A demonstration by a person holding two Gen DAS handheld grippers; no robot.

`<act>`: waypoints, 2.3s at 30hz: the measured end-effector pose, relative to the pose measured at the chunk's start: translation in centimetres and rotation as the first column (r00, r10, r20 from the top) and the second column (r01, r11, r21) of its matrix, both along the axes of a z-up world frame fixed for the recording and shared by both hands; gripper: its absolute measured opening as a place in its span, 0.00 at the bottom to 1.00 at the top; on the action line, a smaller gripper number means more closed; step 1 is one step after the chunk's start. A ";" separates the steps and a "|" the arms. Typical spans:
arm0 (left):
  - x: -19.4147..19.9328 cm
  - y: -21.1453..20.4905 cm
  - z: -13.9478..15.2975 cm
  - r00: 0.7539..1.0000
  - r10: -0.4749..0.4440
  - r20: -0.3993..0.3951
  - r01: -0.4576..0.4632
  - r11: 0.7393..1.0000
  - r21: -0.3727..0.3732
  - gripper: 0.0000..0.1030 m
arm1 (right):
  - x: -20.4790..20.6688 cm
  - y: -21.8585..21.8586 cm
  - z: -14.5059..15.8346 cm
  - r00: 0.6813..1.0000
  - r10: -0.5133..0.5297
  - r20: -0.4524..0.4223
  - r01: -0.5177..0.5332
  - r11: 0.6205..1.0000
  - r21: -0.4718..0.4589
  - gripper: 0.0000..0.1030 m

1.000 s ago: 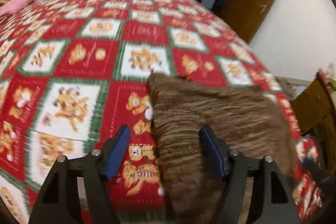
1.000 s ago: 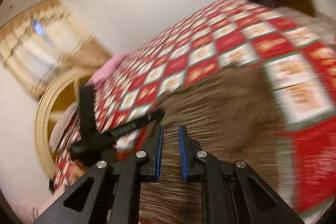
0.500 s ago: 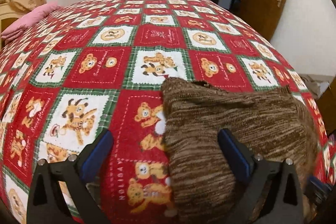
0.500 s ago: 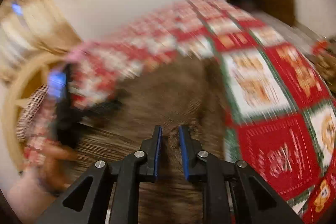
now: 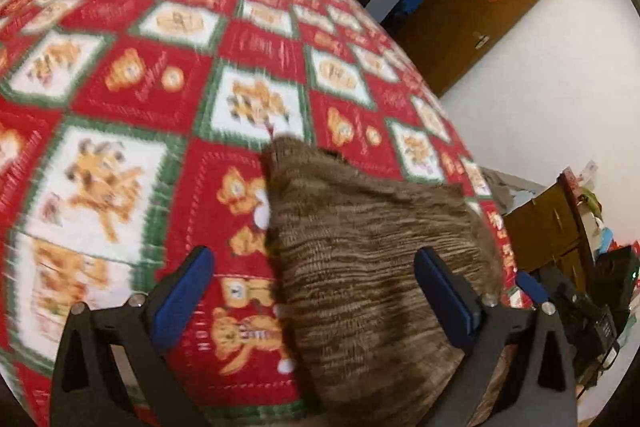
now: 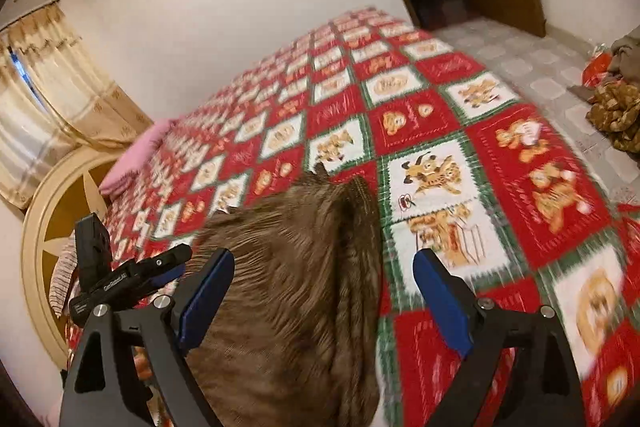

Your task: Fold small clothes

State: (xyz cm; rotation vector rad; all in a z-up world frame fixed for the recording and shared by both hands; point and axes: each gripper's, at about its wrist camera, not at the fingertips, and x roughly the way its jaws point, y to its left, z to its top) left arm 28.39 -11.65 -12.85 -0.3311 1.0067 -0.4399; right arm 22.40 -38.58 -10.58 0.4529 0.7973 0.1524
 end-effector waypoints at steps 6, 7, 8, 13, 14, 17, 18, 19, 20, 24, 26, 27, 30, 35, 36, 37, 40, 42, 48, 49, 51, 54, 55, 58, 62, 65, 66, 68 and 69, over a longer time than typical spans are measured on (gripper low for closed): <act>0.3 -2.8 -0.3 0.996 -0.056 0.074 0.045 0.987 0.152 1.00 | 5.5 1.0 -3.4 0.993 0.099 -0.071 -0.103 0.993 -0.065 0.89; 0.5 -3.0 -0.4 0.995 -0.064 0.081 0.051 0.986 0.159 1.00 | 6.1 1.3 -3.8 0.992 0.113 -0.064 -0.118 0.990 -0.083 0.89; 0.8 -3.2 -0.5 0.994 -0.070 0.087 0.056 0.986 0.156 1.00 | 6.3 1.8 -3.9 0.990 0.134 -0.037 -0.137 0.984 -0.113 0.89; 1.6 -3.0 -0.6 0.993 -0.066 0.100 0.051 0.988 0.146 1.00 | 7.1 3.0 -4.4 0.980 0.192 -0.041 -0.196 0.970 -0.143 0.79; 1.5 -3.2 -0.5 0.992 -0.069 0.105 0.051 0.985 0.163 1.00 | 7.2 3.4 -4.4 0.979 0.197 -0.045 -0.201 0.966 -0.159 0.75; 1.3 -3.9 -0.6 0.990 -0.073 0.119 0.046 0.977 0.210 1.00 | 7.0 3.8 -4.5 0.978 0.205 -0.039 -0.209 0.962 -0.178 0.70; 1.2 -3.9 -0.6 0.990 -0.071 0.122 0.043 0.976 0.215 1.00 | 7.0 3.7 -4.5 0.978 0.204 -0.036 -0.207 0.962 -0.177 0.69; 1.2 -3.9 -0.6 0.990 -0.069 0.124 0.041 0.975 0.217 1.00 | 7.0 3.7 -4.5 0.979 0.204 -0.033 -0.206 0.962 -0.177 0.67; 1.2 -3.9 -0.6 0.990 -0.068 0.126 0.039 0.974 0.221 1.00 | 6.9 3.8 -4.5 0.978 0.206 -0.029 -0.208 0.961 -0.180 0.65; 1.1 -4.1 -0.7 0.989 -0.067 0.133 0.034 0.971 0.236 1.00 | 6.5 5.0 -4.3 0.969 0.245 -0.014 -0.242 0.945 -0.219 0.45; 1.1 -4.1 -0.7 0.989 -0.067 0.133 0.034 0.971 0.235 1.00 | 6.6 5.2 -4.3 0.969 0.245 -0.016 -0.242 0.942 -0.231 0.45; 1.1 -4.1 -0.6 0.989 -0.067 0.134 0.034 0.971 0.237 1.00 | 6.6 5.1 -4.4 0.970 0.244 -0.017 -0.241 0.945 -0.221 0.45; 1.1 -4.1 -0.7 0.989 -0.066 0.136 0.033 0.971 0.237 1.00 | 7.1 4.3 -4.8 0.970 0.240 -0.028 -0.241 0.958 -0.155 0.47; 1.1 -4.1 -0.7 0.988 -0.067 0.137 0.033 0.971 0.238 1.00 | 7.3 4.3 -4.9 0.968 0.248 -0.030 -0.249 0.959 -0.137 0.50; 1.1 -4.1 -0.7 0.988 -0.066 0.138 0.031 0.971 0.238 1.00 | 7.3 4.3 -4.9 0.968 0.248 -0.030 -0.250 0.958 -0.137 0.50; 1.1 -4.2 -0.6 0.988 -0.065 0.139 0.030 0.971 0.239 0.99 | 7.3 4.4 -4.9 0.968 0.249 -0.029 -0.250 0.958 -0.138 0.50; 1.1 -4.3 -0.6 0.987 -0.066 0.147 0.029 0.970 0.241 0.95 | 7.3 4.6 -4.9 0.968 0.250 -0.029 -0.251 0.956 -0.151 0.50; 1.0 -4.5 -0.5 0.985 -0.072 0.156 0.033 0.971 0.237 0.84 | 7.2 5.0 -4.9 0.967 0.253 -0.026 -0.253 0.951 -0.176 0.49; 0.8 -5.3 -0.2 0.975 -0.129 0.181 0.096 0.978 0.183 0.39 | 7.0 5.9 -4.6 0.962 0.274 -0.013 -0.270 0.937 -0.220 0.39; 0.8 -5.3 -0.3 0.976 -0.126 0.180 0.093 0.979 0.180 0.38 | 7.0 5.8 -4.6 0.962 0.274 -0.019 -0.271 0.938 -0.215 0.39; 1.0 -5.1 -0.3 0.977 -0.119 0.174 0.091 0.983 0.162 0.38 | 7.0 5.8 -4.6 0.962 0.273 -0.018 -0.271 0.940 -0.210 0.39; 1.0 -5.0 -0.4 0.977 -0.117 0.175 0.089 0.983 0.160 0.36 | 6.7 6.1 -4.5 0.963 0.269 -0.012 -0.265 0.937 -0.229 0.37; 0.9 -5.1 -0.4 0.977 -0.119 0.178 0.090 0.983 0.162 0.35 | 6.7 6.3 -4.4 0.964 0.266 -0.010 -0.261 0.935 -0.241 0.35; 0.7 -5.2 -0.3 0.975 -0.123 0.186 0.089 0.980 0.179 0.32 | 6.5 6.9 -4.2 0.969 0.248 -0.014 -0.241 0.925 -0.293 0.33; 0.3 -5.9 0.0 0.969 -0.139 0.204 0.089 0.967 0.237 0.24 | 6.0 8.7 -3.0 0.978 0.200 -0.051 -0.204 0.891 -0.405 0.25; -0.7 -6.1 0.9 0.960 -0.152 0.236 0.067 0.940 0.334 0.15 | 3.9 9.7 -0.8 0.985 0.170 -0.008 -0.157 0.888 -0.433 0.22; -1.3 -5.7 1.3 0.958 -0.156 0.242 0.066 0.936 0.345 0.14 | 3.2 9.8 -0.1 0.987 0.163 0.011 -0.144 0.896 -0.421 0.22; -2.6 -4.5 2.5 0.952 -0.140 0.273 0.044 0.943 0.329 0.14 | 1.0 10.5 1.7 0.985 0.160 0.060 -0.122 0.906 -0.405 0.21; -2.9 -3.8 3.0 0.950 -0.131 0.284 0.035 0.947 0.319 0.13 | -0.1 11.1 2.4 0.983 0.161 0.083 -0.114 0.905 -0.410 0.21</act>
